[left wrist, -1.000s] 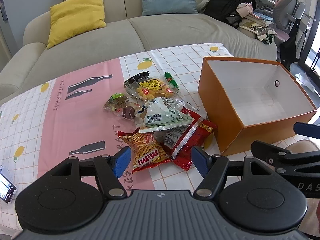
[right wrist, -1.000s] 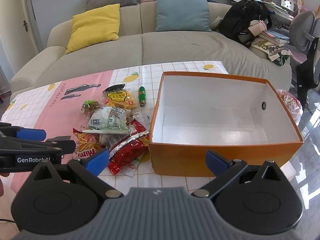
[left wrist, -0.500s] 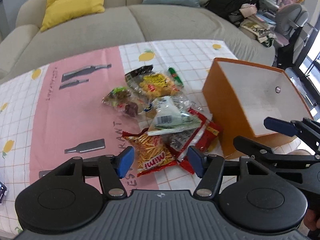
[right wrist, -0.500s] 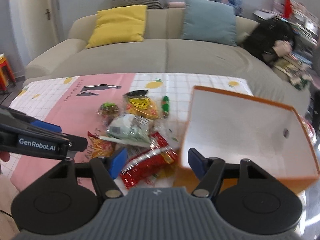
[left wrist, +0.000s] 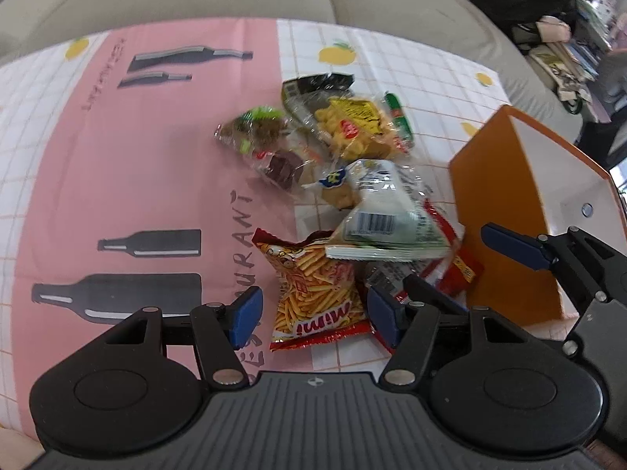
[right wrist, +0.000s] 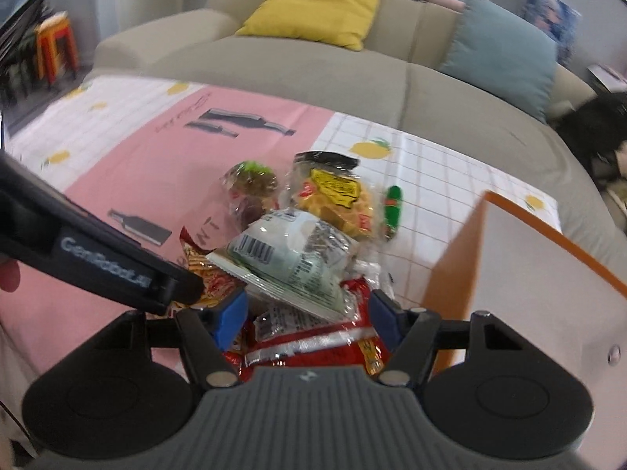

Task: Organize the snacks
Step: 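Grasp the red mimi stick bag with the left tool while the right tool grasps the white-green packet, then lift and carry both held packets over the orange box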

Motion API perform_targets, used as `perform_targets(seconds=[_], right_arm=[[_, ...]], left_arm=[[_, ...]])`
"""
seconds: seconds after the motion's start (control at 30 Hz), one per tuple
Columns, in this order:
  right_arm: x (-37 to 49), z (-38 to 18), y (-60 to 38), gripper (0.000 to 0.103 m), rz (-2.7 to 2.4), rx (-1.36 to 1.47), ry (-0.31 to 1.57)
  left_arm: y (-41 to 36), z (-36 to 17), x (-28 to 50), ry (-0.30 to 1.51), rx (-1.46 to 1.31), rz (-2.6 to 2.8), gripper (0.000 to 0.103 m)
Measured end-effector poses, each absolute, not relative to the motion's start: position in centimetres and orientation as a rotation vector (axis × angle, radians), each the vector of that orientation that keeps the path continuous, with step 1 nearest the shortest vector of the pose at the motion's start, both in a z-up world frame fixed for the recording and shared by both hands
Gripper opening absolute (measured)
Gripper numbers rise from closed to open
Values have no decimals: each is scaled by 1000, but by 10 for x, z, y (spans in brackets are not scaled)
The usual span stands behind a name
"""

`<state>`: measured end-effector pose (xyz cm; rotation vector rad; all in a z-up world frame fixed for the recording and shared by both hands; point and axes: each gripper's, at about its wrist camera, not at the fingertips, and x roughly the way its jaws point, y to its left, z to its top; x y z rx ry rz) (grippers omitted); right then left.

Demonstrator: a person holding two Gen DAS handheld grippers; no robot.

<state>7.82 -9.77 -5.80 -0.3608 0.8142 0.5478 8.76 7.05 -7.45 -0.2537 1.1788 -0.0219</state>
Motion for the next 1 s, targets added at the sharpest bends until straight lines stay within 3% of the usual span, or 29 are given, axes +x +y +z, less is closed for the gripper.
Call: perform_targets(seconds=[0.33,0.4,0.53,0.63,0.8,1.0], right_arm=[[94,-83,-73,65,594,-498,779],[95,-87,-70,58,606,-515,776],[96,-93,-65,54,612,-536,772],[92,-94,-64,48,608,-557,744],[89,-92,-65,44,604,-575,725],[89,-87,-73,40,573,-576,717]], left_arm=[[80,-107,110,1248,-375,55,72],[82,-112,113,1258,-405,47,72],[82,-117,115,1264,-420,37,72],[84,-118,115,1263,-441,16,62],[86,-116,115,1262,-430,-13,55],[91,-113,116,1287,-399,-1,59]])
